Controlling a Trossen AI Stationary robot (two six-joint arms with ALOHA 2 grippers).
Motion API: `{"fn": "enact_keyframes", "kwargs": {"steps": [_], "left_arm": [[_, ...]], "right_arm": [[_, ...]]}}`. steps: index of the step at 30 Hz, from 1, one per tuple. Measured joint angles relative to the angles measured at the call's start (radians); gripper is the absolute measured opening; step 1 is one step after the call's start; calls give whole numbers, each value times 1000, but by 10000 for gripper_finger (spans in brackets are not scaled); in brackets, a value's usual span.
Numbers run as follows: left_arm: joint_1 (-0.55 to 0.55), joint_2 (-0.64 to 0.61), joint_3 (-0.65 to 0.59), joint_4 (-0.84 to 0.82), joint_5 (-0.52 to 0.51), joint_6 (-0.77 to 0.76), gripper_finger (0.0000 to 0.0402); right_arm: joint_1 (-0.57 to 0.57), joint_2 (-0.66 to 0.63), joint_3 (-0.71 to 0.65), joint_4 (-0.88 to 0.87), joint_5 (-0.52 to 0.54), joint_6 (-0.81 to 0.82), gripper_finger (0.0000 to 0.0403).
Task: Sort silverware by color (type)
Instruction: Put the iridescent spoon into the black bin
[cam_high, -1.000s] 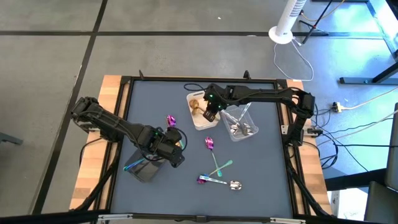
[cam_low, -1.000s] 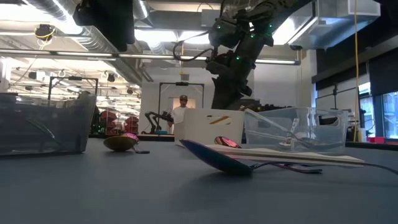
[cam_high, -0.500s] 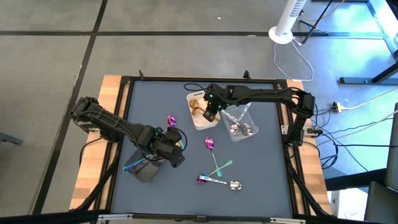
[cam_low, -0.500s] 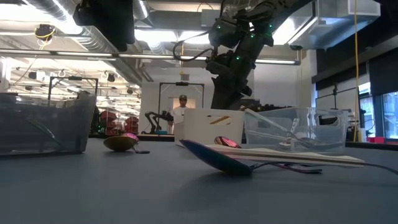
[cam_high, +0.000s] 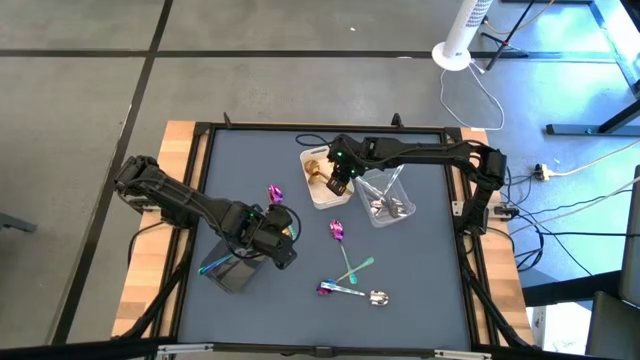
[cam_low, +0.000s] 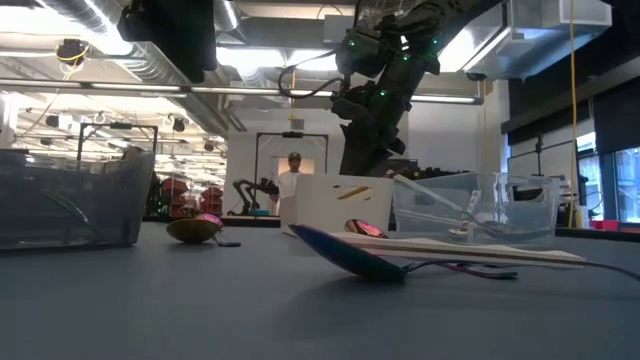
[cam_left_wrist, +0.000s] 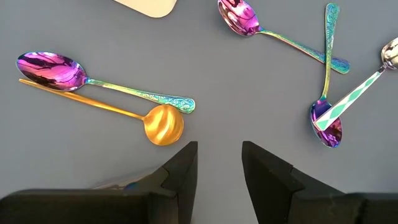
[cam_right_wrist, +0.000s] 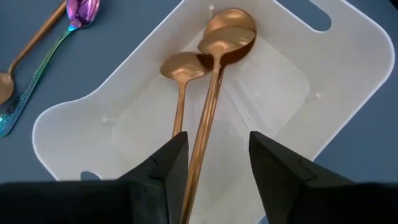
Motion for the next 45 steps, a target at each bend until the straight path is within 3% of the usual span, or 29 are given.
{"fn": "enact_keyframes", "kwargs": {"steps": [12,26,30,34,45], "left_arm": [[36,0,0,46,1,-2,120],[178,0,0,45,4,34,120],[227,0,0,44,52,19,120],[287,0,0,38,128,-15,120],[400,0,-17,35,159,-68,120]], "right_arm": [[0,-89,0,-68,-6,-49,159],[0,-362,0,-279,-5,-89,159],[8,-446,0,-347,-4,-89,159],[56,-519,0,-406,49,-97,159],[342,-624,-49,-437,273,-77,159]]}}
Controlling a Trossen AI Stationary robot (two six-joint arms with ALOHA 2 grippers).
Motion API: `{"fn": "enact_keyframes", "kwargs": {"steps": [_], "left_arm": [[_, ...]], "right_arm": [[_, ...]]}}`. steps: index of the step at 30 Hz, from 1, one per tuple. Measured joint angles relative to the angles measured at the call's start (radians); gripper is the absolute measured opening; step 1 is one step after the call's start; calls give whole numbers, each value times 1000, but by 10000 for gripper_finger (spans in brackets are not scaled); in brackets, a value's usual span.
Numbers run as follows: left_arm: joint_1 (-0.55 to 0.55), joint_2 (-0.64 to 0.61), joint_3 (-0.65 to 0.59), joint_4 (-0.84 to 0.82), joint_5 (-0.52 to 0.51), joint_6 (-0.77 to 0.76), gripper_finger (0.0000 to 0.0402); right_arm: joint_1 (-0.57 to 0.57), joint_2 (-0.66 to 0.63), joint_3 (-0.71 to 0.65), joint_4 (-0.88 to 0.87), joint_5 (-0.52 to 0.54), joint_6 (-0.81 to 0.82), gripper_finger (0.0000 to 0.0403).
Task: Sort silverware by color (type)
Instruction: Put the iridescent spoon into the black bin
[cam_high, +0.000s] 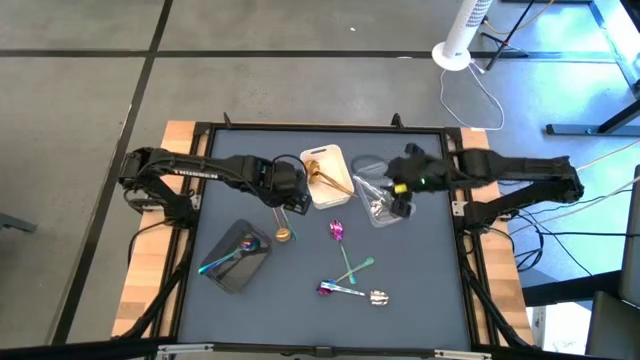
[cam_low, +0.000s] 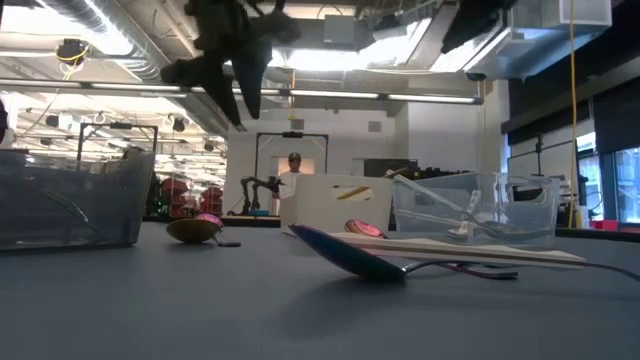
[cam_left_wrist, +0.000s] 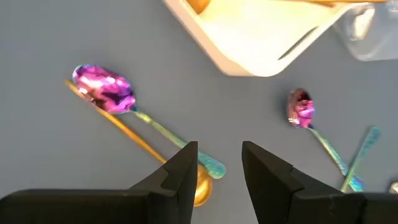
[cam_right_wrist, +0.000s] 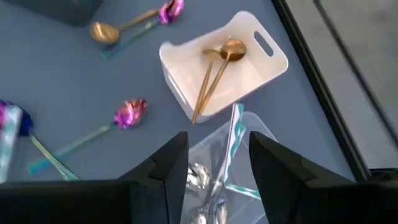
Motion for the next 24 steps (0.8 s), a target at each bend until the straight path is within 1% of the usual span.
{"fn": "enact_keyframes", "kwargs": {"steps": [5,8,13,17,21,24], "left_arm": [[29,0,-75,3,66,-57,120],[43,0,-131,5,81,-96,120],[67,0,-214,46,83,-150,120],[87,0,-252,107,83,-153,120],[102,0,-293,203,83,-154,120],[109,0,-320,267,83,-154,120]], "right_arm": [[110,-40,-144,41,132,78,159],[162,-57,-240,115,169,110,159],[229,-61,-380,282,172,112,159],[269,-61,-476,430,172,112,159],[301,-61,-548,545,171,111,159],[319,-61,-583,592,164,112,159]]}}
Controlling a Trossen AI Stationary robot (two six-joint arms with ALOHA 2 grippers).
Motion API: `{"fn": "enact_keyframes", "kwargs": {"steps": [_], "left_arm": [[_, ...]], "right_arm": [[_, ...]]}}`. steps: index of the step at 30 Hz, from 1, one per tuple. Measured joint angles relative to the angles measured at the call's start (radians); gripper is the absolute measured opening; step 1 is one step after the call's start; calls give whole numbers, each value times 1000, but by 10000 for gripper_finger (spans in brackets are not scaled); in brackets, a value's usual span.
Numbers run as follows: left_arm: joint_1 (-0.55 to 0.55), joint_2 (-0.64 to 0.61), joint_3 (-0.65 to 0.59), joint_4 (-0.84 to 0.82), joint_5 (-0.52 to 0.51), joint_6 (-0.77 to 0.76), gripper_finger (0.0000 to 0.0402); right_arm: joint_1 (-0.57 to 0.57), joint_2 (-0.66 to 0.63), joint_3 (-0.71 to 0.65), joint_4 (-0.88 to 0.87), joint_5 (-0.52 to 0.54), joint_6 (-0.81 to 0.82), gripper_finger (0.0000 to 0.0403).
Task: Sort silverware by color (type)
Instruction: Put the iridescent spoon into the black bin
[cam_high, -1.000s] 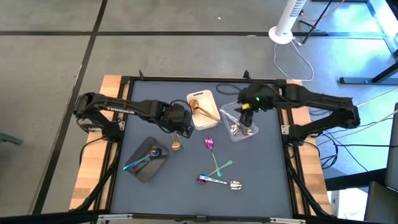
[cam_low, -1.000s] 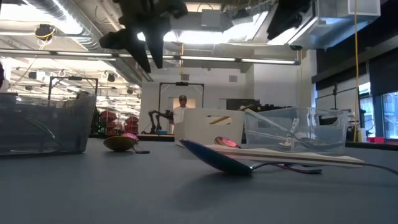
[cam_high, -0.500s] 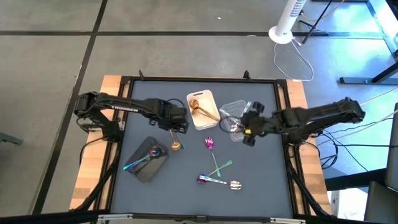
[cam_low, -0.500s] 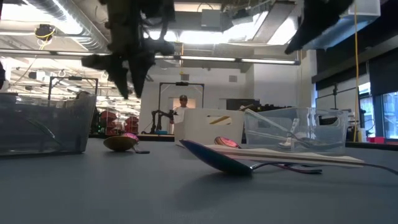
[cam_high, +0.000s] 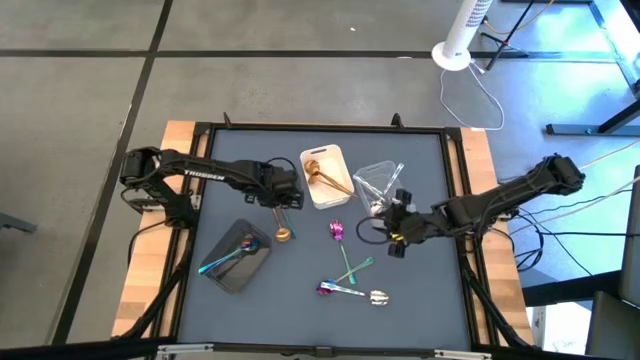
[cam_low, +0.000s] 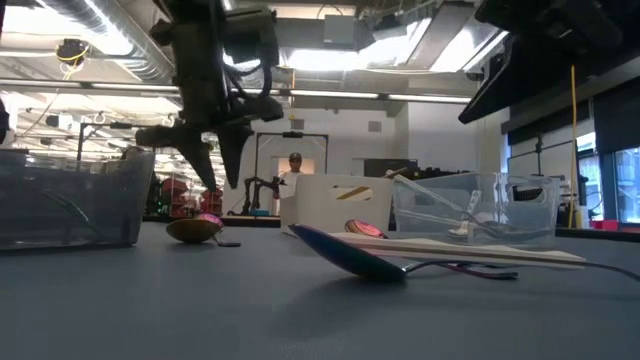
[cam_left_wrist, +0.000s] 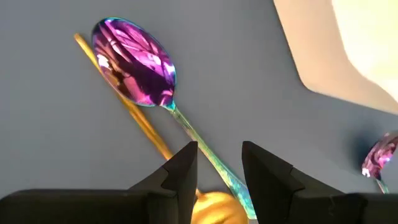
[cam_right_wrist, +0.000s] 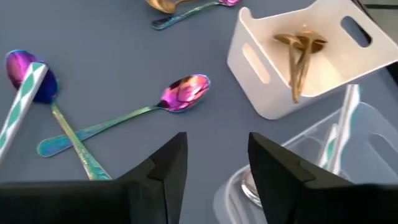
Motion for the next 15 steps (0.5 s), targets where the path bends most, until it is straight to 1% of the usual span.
{"fn": "enact_keyframes", "kwargs": {"steps": [4,9,15], "left_arm": [[0,0,-45,60,7,-43,120],[0,0,-90,100,55,-81,120],[0,0,-122,161,58,-102,120]], "right_arm": [[20,0,-29,55,0,1,159],[30,0,-31,60,0,2,159],[28,0,-31,62,0,1,159]]}}
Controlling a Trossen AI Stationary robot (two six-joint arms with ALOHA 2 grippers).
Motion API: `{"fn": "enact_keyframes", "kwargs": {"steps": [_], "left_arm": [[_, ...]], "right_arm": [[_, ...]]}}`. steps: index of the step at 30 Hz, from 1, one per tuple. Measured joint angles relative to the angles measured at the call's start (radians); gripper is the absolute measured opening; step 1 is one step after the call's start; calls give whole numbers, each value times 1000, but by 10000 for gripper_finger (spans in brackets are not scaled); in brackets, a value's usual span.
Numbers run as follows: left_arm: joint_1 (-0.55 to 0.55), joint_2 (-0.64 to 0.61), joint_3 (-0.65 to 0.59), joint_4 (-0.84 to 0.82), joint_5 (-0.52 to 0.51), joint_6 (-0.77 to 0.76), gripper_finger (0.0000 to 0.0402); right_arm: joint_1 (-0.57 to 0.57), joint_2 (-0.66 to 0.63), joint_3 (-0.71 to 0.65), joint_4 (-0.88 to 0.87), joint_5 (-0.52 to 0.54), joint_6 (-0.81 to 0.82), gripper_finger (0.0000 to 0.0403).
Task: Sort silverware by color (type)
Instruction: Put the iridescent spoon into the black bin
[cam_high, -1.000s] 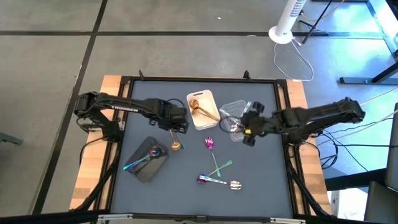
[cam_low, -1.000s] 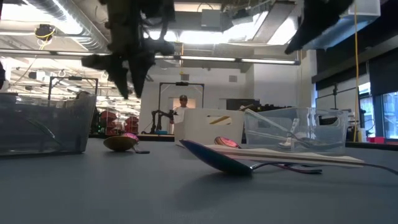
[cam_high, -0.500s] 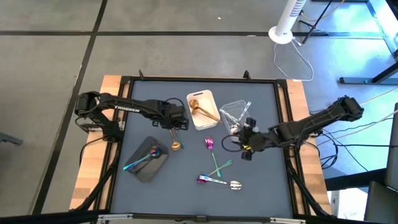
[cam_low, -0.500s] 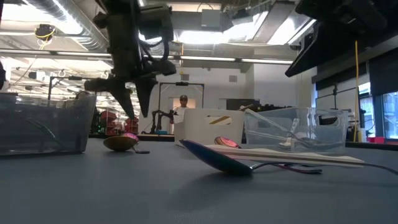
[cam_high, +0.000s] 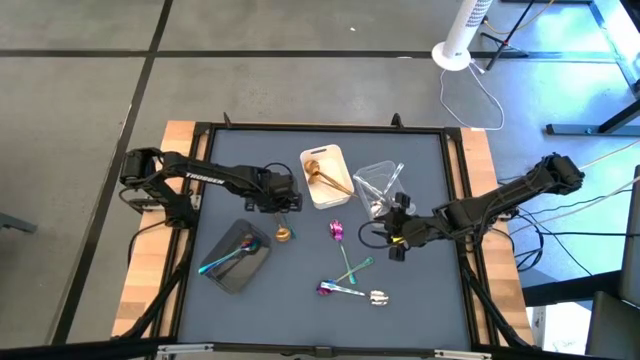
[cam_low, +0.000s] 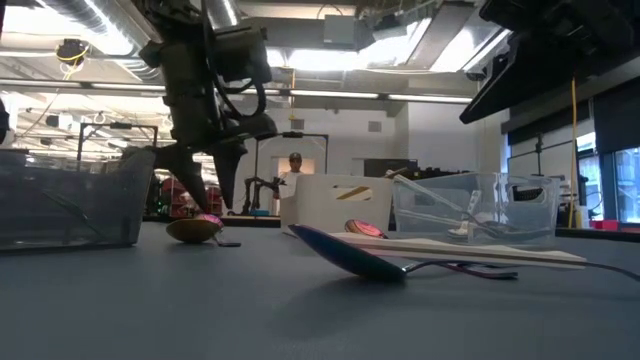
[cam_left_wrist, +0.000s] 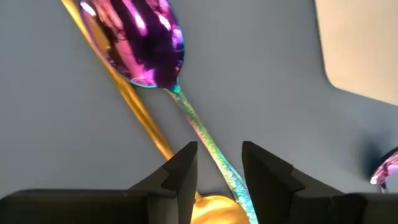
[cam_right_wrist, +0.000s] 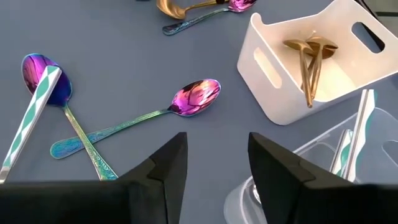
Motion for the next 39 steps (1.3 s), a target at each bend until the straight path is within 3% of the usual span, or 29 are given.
{"fn": "enact_keyframes", "kwargs": {"steps": [39], "left_arm": [[26,132,3,37,17,5,120]], "right_arm": [[0,0,0,26,0,-10,159]]}}
